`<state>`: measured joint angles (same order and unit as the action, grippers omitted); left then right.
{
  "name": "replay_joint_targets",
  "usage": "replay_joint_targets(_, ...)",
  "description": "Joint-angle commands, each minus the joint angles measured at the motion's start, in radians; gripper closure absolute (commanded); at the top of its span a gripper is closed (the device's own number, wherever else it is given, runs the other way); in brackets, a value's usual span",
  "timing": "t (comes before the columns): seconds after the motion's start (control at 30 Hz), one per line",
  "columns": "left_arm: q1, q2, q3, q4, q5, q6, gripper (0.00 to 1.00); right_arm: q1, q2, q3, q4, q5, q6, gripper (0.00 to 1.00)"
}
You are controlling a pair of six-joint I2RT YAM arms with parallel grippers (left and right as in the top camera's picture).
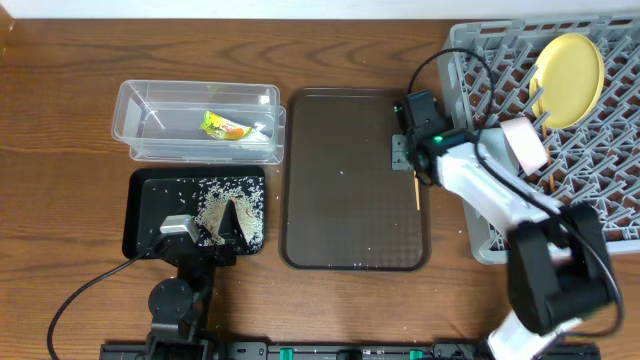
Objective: Sort waste into correct bins and load items into the dishwasher rack
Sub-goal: 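Grasp the remaining wooden chopstick on the brown tray with the right gripper, then carry the second chopstick right and drop it into the grey rack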
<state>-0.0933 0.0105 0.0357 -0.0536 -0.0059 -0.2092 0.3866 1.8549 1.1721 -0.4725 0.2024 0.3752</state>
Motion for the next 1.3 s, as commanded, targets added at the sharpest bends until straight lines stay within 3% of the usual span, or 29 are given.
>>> replay_joint_targets(0.0,0.005,-0.006,-0.032,-0.016,-0.005,0.002,0.09,-0.001,0.058,-0.008,0.011,0.009,0.028,0.74)
replay_joint_targets(0.17,0.005,-0.006,-0.032,-0.016,-0.005,0.002,0.09,-0.001,0.122,-0.008,0.007,0.008,0.028,0.74)
replay_joint_targets(0.3,0.005,-0.006,-0.032,-0.016,-0.005,0.002,0.09,0.000,0.135,-0.008,-0.029,-0.023,0.028,0.91)
replay_joint_targets(0.33,0.005,-0.006,-0.032,-0.016,-0.005,0.002,0.09,0.000,0.134,-0.008,-0.038,-0.055,0.027,0.99)
replay_joint_targets(0.57,0.005,-0.006,-0.032,-0.016,-0.005,0.002,0.08,-0.022,-0.045,0.024,-0.108,-0.245,-0.109,0.99)
replay_joint_targets(0.9,0.005,-0.006,-0.032,-0.016,-0.005,0.002,0.09,-0.327,-0.432,0.047,-0.095,-0.101,-0.401,0.99)
replay_joint_targets(1.1,0.005,-0.006,-0.032,-0.016,-0.005,0.002,0.09,-0.541,-0.401,0.043,-0.006,-0.102,-0.601,0.99)
replay_joint_targets(1.27,0.005,-0.006,-0.032,-0.016,-0.005,0.002,0.08,-0.618,-0.280,0.043,0.028,-0.102,-0.641,0.99)
